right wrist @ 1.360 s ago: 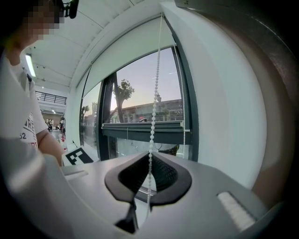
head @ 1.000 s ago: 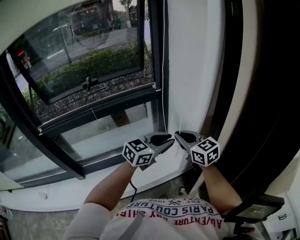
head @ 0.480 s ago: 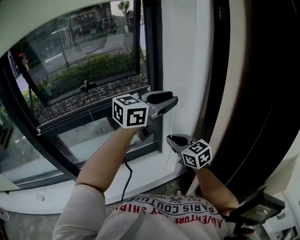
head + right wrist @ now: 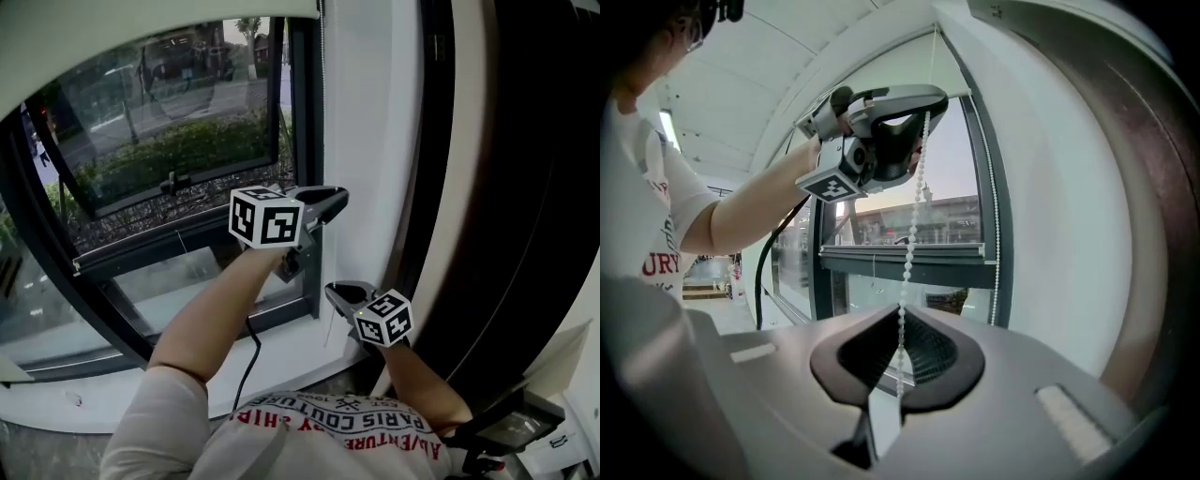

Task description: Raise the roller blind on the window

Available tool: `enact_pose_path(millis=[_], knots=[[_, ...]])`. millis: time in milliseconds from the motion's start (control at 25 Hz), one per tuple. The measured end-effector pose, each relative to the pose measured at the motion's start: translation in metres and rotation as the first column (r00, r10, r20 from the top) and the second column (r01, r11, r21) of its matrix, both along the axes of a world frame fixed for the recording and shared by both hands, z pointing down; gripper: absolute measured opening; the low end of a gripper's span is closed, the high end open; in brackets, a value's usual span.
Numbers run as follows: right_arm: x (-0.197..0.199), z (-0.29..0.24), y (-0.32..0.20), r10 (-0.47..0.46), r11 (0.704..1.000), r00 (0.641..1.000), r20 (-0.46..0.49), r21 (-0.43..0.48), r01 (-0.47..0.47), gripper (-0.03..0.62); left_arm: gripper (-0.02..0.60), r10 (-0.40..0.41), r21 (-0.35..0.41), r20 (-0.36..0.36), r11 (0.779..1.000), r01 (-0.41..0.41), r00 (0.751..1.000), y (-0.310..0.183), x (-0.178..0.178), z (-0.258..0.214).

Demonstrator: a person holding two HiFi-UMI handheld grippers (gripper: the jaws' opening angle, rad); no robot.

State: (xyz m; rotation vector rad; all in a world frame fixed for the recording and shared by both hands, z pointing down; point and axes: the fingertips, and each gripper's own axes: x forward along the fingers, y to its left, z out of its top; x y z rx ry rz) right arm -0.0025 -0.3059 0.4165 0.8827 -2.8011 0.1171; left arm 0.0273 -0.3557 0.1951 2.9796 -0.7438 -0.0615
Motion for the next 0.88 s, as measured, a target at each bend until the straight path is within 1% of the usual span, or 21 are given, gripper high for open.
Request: enact_pose_path(millis=[160, 400, 480, 640, 880], knots=[[-0.001, 0.000, 0.000, 0.003, 1.000, 1.000, 0.012, 0.000, -0.003, 0.014, 0.012, -0.023, 0.019, 0.020, 1.000, 0.022, 1.000, -0.001, -0.001, 0.001], [0.006, -0.001, 0.001, 0.016, 1.000, 0.999, 0.037, -0.002, -0.016, 0.014, 0.012, -0.035, 0.067, 0.025, 0.997, 0.034, 0.999, 0.004, 0.001, 0.000], [0.006, 0.001, 0.002, 0.014, 1.000, 0.999, 0.033, -0.005, -0.014, 0.014, 0.012, -0.037, 0.070, 0.026, 0.997, 0.036, 0.999, 0.005, 0.000, 0.002], [0.006, 0.020, 0.005, 0.014, 0.999, 1.000, 0.015, -0.039, -0.013, 0.014, 0.012, -0.047, 0.055, 0.064, 0.998, 0.044, 0.997, 0.003, 0.002, 0.021], [0.006, 0.082, -0.002, 0.026, 0.991, 0.999, -0.037, -0.133, -0.031, 0.014, 0.012, -0.058, -0.015, 0.126, 0.998, 0.060, 0.990, -0.009, 0.003, 0.085]])
